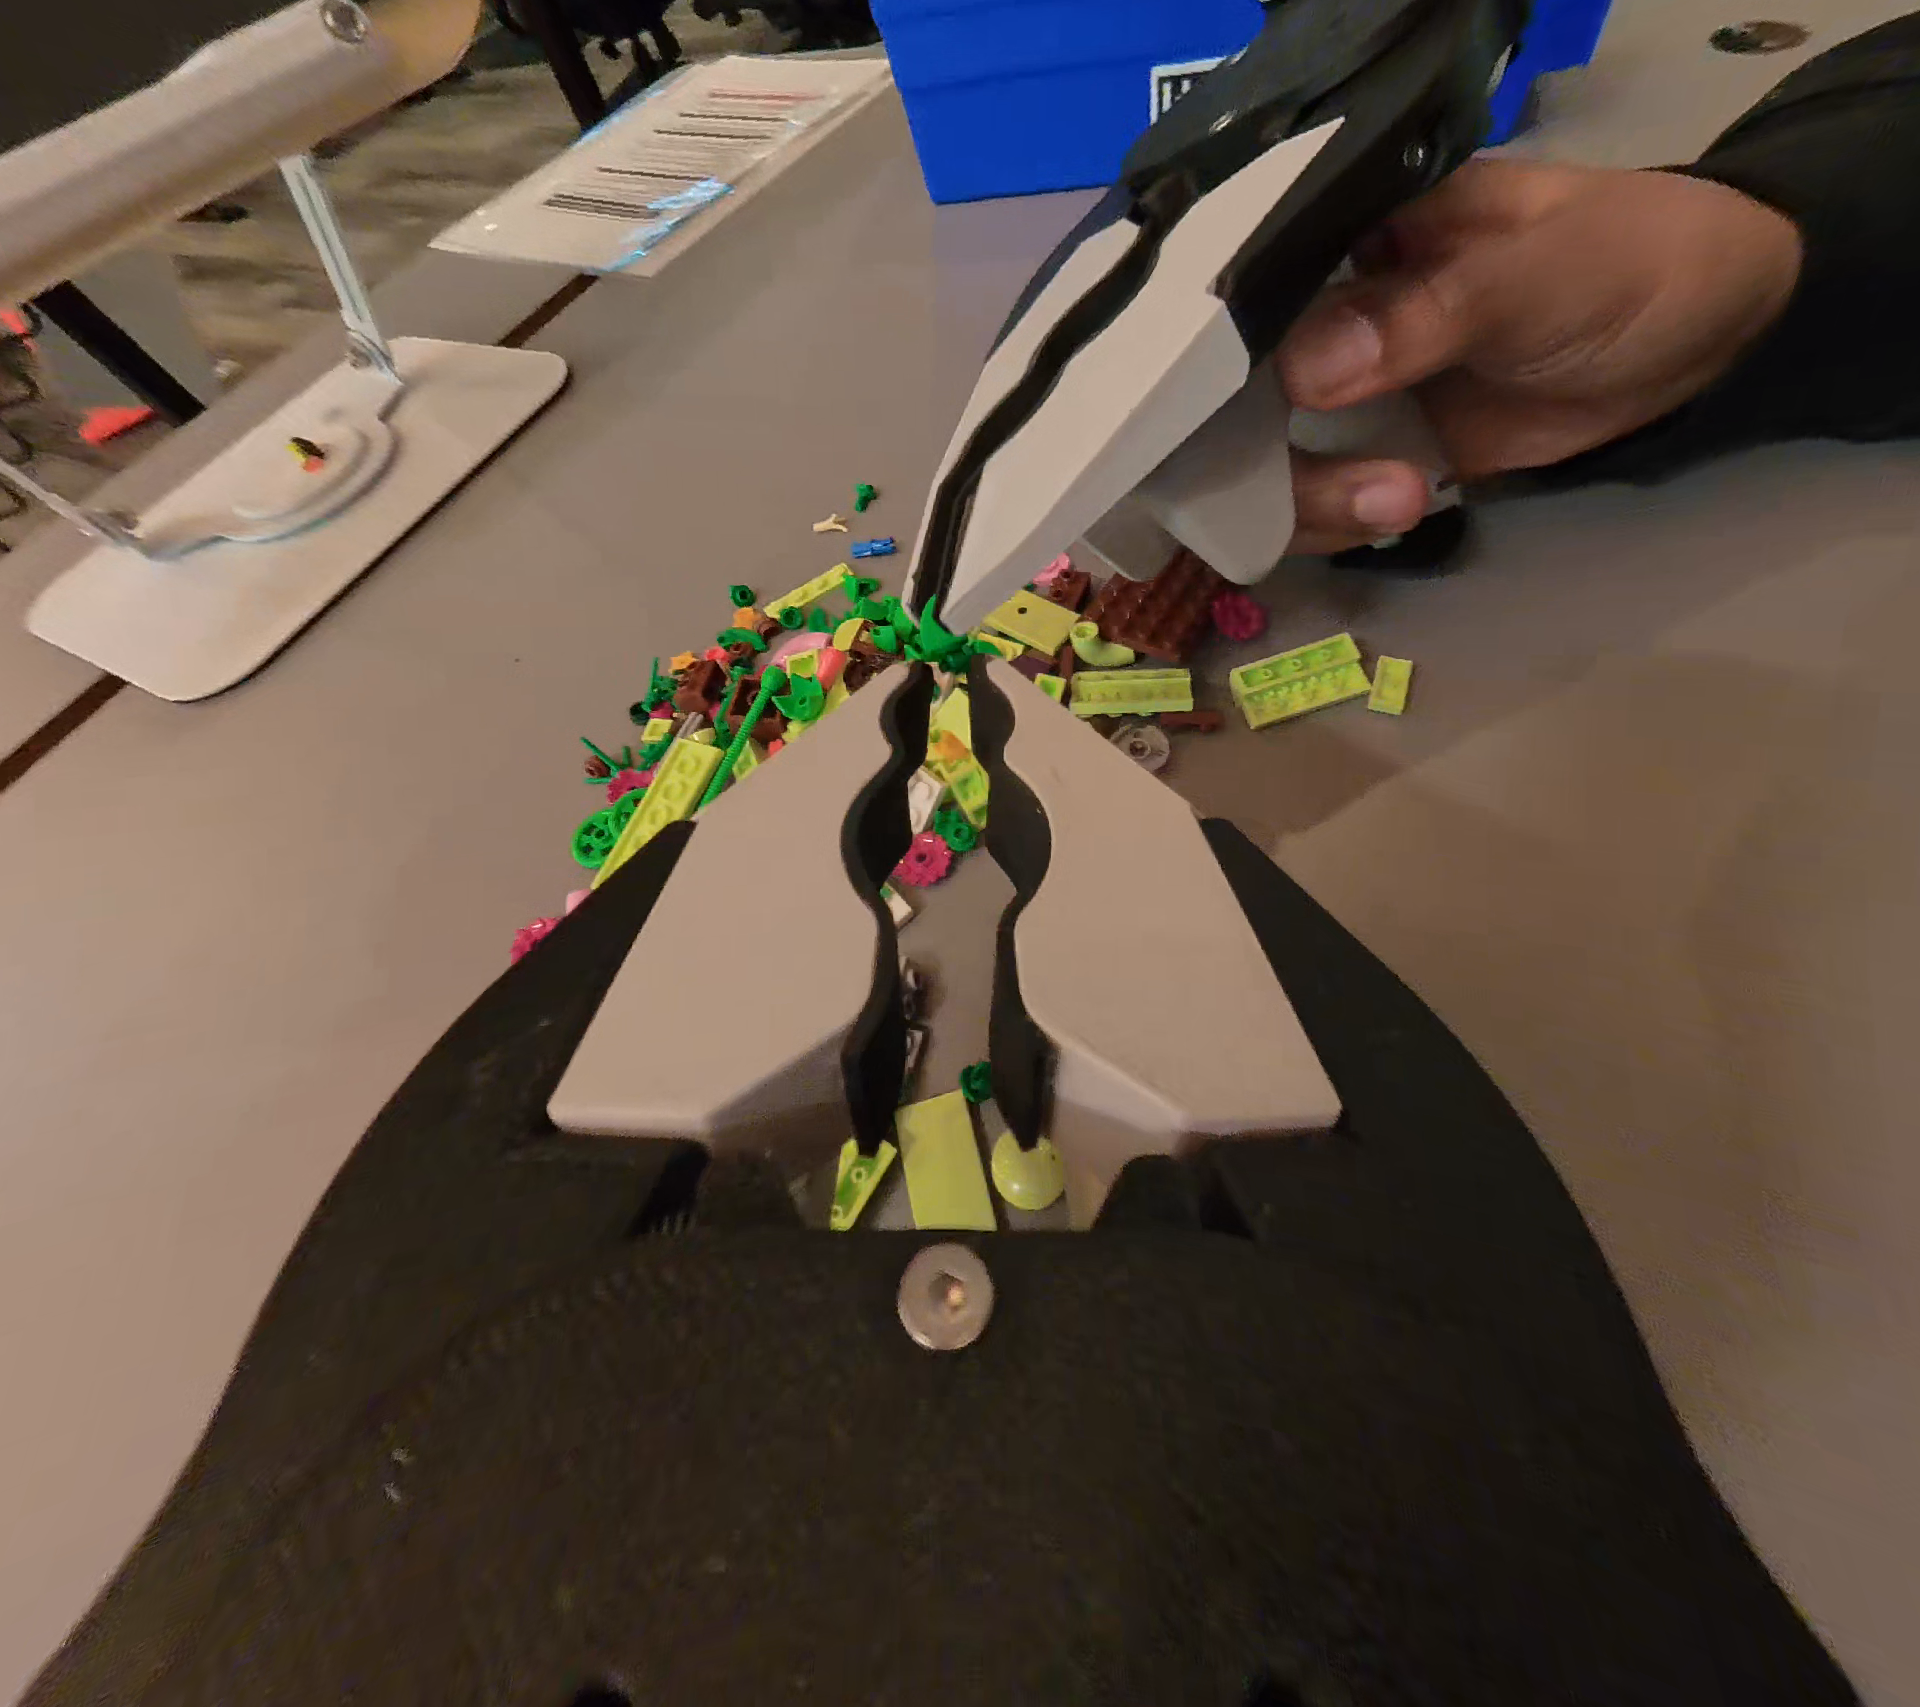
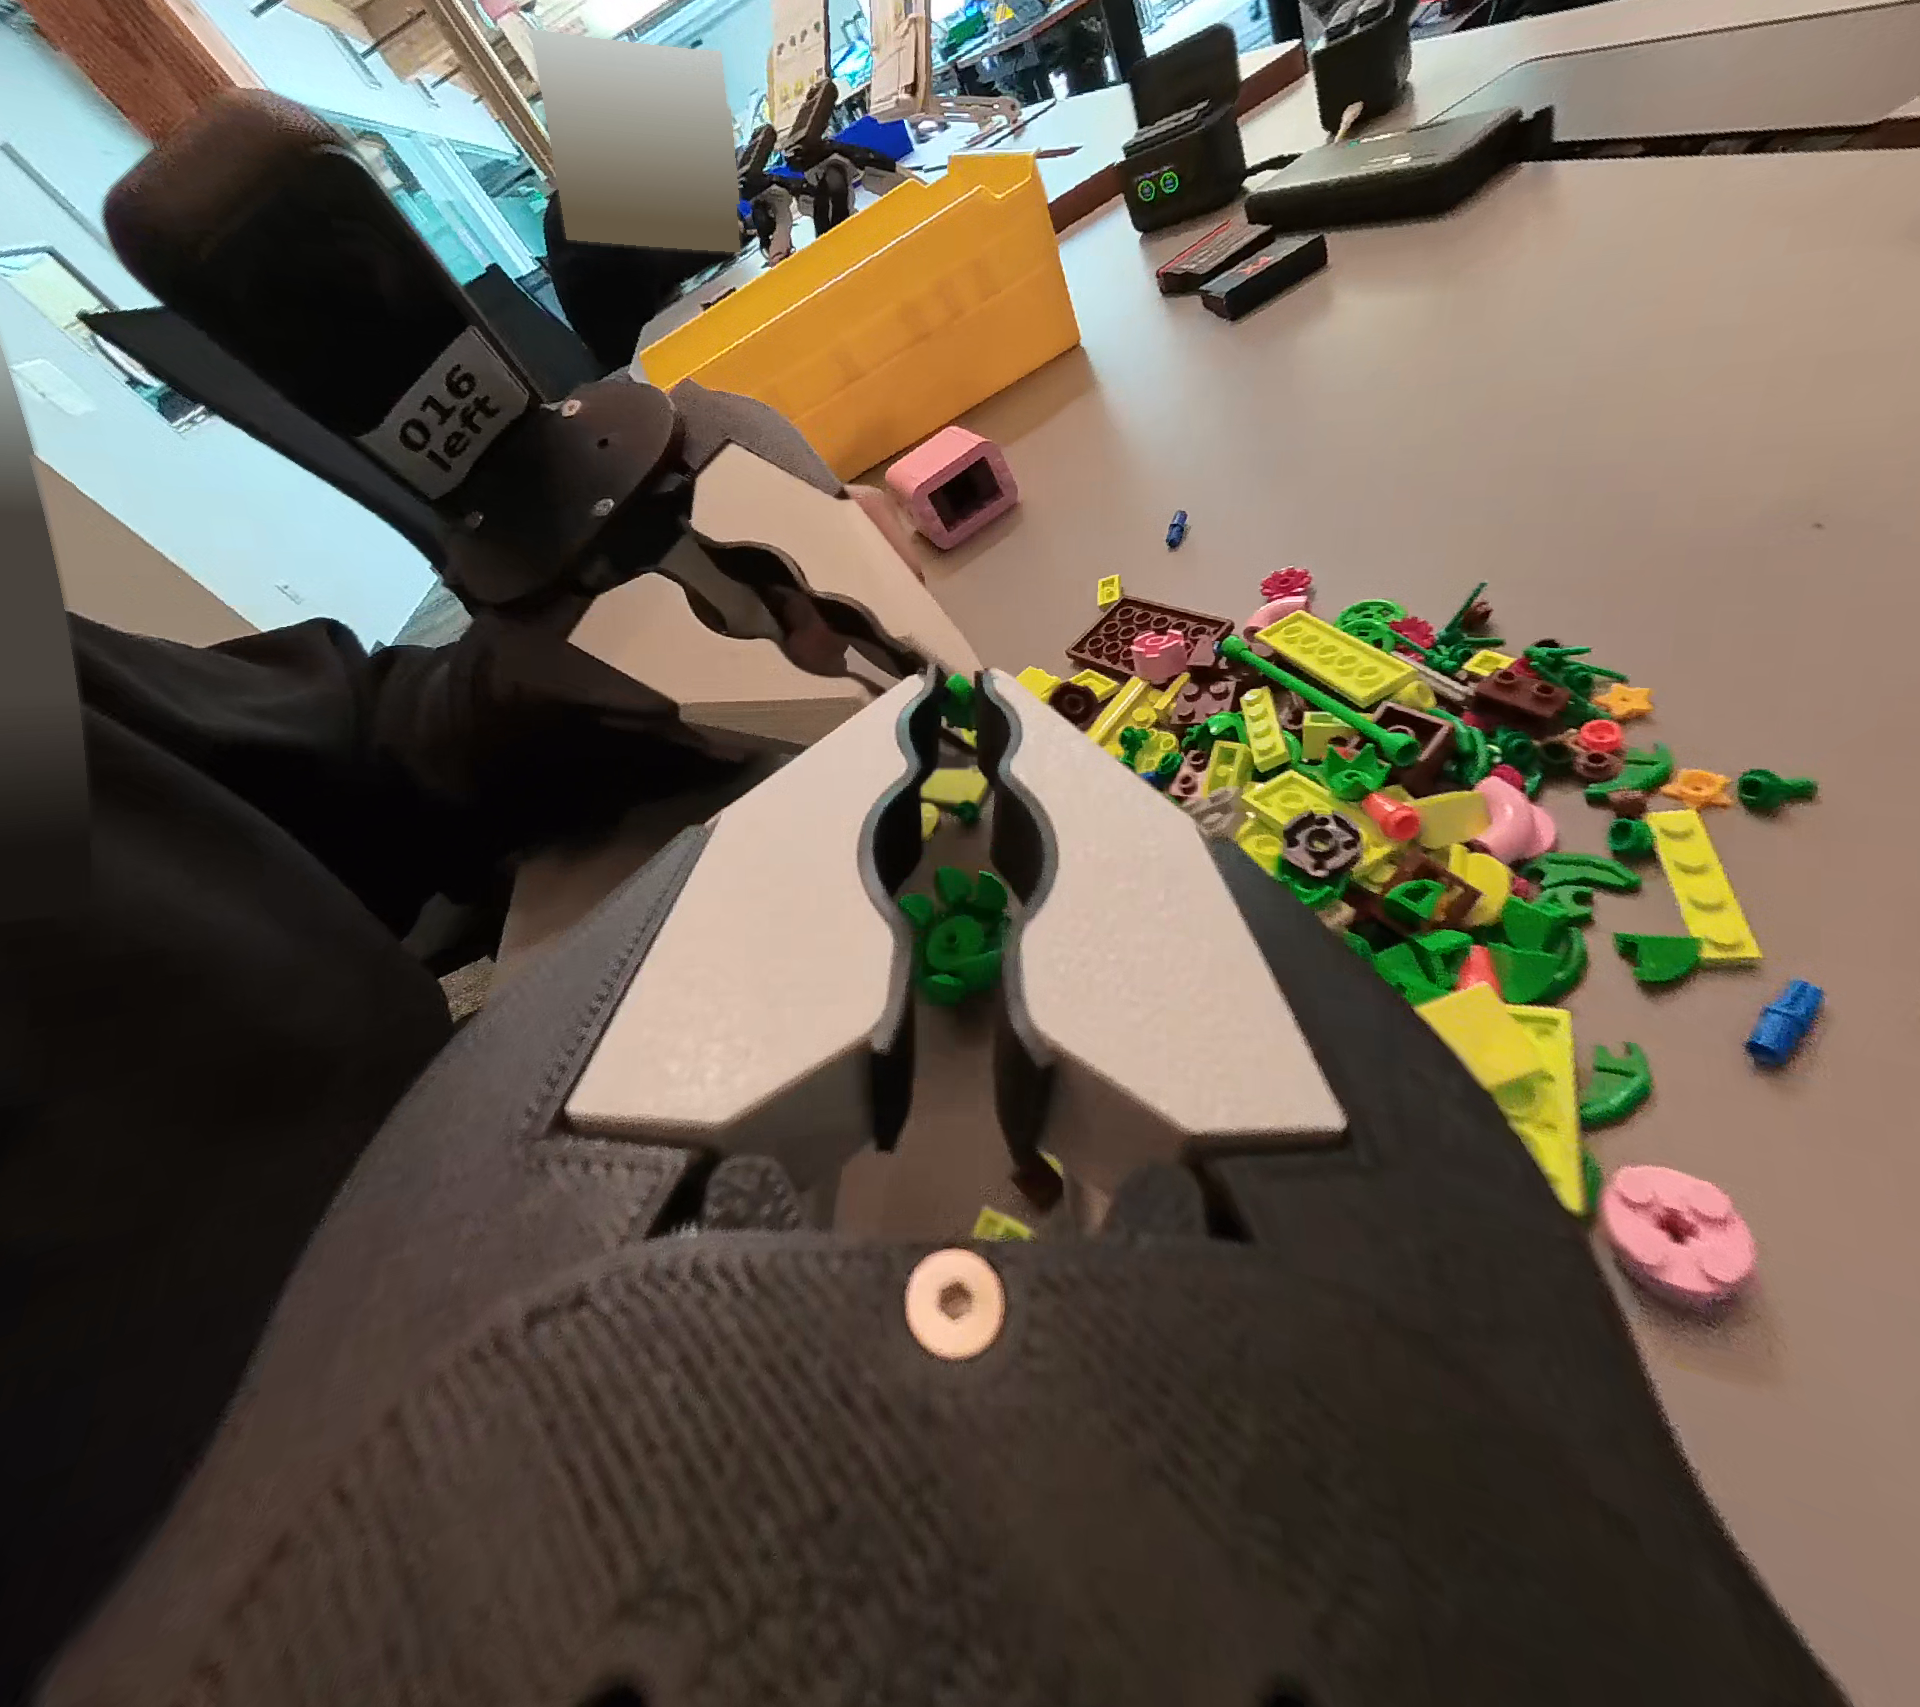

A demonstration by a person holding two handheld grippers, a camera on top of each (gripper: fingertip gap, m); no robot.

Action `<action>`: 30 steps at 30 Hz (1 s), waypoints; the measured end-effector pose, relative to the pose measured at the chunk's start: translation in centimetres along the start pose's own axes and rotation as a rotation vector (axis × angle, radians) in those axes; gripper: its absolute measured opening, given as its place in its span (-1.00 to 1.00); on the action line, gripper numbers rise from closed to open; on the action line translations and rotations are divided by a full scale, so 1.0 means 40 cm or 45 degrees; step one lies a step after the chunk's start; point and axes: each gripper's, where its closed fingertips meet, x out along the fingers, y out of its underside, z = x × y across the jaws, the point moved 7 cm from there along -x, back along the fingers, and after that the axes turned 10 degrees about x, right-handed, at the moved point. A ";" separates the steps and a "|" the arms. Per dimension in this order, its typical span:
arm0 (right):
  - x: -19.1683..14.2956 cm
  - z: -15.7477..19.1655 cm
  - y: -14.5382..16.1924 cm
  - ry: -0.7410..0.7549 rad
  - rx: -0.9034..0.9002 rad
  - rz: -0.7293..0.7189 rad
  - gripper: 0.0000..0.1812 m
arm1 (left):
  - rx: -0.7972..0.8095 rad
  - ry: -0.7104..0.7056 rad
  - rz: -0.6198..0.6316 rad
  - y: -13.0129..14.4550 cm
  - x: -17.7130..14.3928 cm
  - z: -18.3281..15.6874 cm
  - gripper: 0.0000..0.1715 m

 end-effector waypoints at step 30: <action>-0.022 -0.005 -0.004 -0.131 0.228 0.063 -0.97 | 0.088 -0.033 0.048 -0.030 0.000 -0.020 -1.00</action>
